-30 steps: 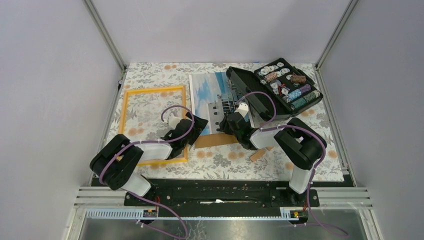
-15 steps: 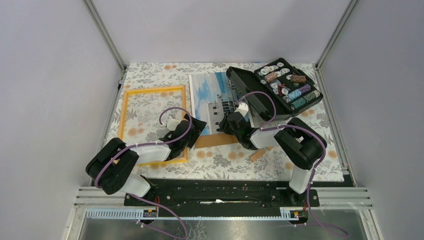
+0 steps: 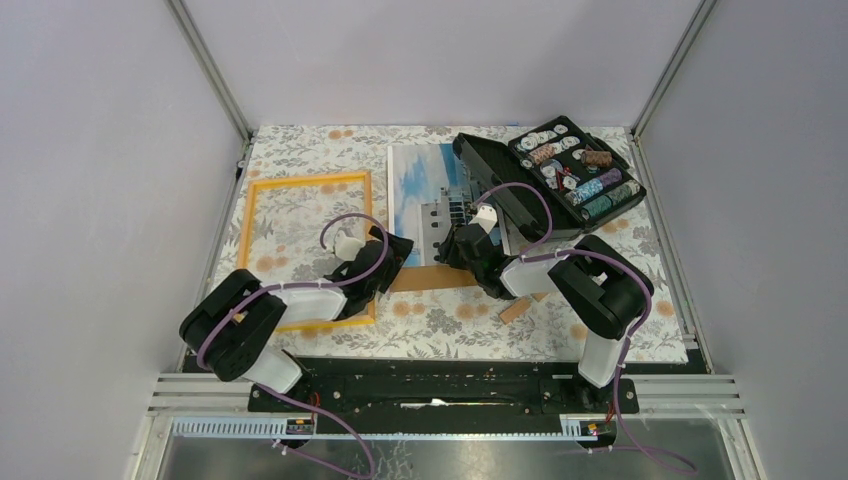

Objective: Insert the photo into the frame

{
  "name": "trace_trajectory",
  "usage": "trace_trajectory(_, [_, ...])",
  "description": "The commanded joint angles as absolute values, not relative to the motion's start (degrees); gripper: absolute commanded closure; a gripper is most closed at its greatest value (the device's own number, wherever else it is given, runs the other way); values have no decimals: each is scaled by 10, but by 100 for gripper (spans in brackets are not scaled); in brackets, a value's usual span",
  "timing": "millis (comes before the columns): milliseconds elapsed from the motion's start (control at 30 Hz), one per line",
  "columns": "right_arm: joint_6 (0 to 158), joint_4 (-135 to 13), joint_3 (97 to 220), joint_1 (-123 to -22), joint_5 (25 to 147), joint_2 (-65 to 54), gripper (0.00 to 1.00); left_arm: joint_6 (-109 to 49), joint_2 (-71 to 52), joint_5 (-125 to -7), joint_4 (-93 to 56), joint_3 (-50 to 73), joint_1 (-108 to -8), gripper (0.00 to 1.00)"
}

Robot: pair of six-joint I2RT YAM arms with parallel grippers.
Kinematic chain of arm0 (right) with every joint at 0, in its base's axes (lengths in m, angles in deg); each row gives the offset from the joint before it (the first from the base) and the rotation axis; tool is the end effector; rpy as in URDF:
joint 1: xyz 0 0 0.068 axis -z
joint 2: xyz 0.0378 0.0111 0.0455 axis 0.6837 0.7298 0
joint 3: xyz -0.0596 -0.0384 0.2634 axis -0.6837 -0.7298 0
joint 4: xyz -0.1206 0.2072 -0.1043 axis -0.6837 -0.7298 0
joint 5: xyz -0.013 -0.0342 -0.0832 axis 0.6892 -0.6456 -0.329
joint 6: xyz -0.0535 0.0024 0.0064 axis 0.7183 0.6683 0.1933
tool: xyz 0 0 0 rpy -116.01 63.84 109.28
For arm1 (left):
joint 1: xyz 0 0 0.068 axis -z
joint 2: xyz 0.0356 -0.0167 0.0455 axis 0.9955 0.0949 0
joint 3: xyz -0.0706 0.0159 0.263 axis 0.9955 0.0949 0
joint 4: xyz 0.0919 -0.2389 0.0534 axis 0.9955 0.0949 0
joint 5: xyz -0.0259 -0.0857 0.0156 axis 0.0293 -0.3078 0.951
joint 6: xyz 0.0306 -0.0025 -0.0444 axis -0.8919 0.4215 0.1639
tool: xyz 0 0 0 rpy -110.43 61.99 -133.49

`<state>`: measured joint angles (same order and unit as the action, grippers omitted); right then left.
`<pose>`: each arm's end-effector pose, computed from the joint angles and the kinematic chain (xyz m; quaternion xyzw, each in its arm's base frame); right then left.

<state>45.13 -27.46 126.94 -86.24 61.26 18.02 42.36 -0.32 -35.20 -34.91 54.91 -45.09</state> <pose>0.2653 0.2343 0.1355 0.0578 0.8482 0.2475 0.4648 0.2148 -0.1589 0.1410 -0.4158 0.7804 -0.2974 0.3601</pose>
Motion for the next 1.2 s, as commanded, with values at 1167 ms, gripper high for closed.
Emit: trace_trajectory(1167, [455, -333, 1278, -860, 635, 213, 54, 335, 9, -319, -487, 627, -443, 1])
